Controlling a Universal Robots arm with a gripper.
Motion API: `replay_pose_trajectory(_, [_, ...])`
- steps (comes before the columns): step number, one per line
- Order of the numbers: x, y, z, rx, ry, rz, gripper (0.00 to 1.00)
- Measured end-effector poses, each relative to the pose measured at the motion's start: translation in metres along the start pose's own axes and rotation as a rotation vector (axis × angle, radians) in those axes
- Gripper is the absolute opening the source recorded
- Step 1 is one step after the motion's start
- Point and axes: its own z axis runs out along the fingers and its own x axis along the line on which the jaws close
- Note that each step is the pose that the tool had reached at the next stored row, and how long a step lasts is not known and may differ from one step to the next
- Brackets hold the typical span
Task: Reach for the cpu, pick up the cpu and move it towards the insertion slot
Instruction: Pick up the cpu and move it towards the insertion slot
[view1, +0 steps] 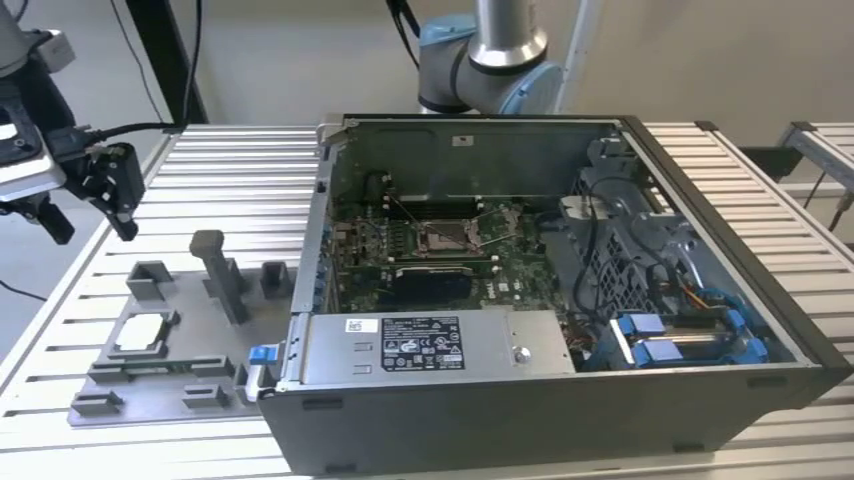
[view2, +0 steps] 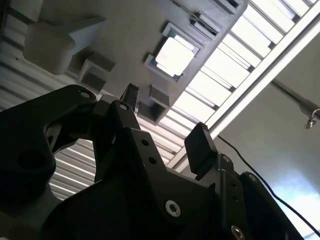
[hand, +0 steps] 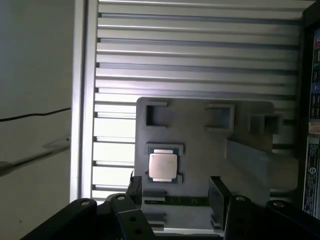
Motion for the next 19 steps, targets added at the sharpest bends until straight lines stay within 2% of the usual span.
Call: replay_pose_trajectory(19, [0.0011,-0.0014,0.0345,0.0,0.0006,-0.007,1.0])
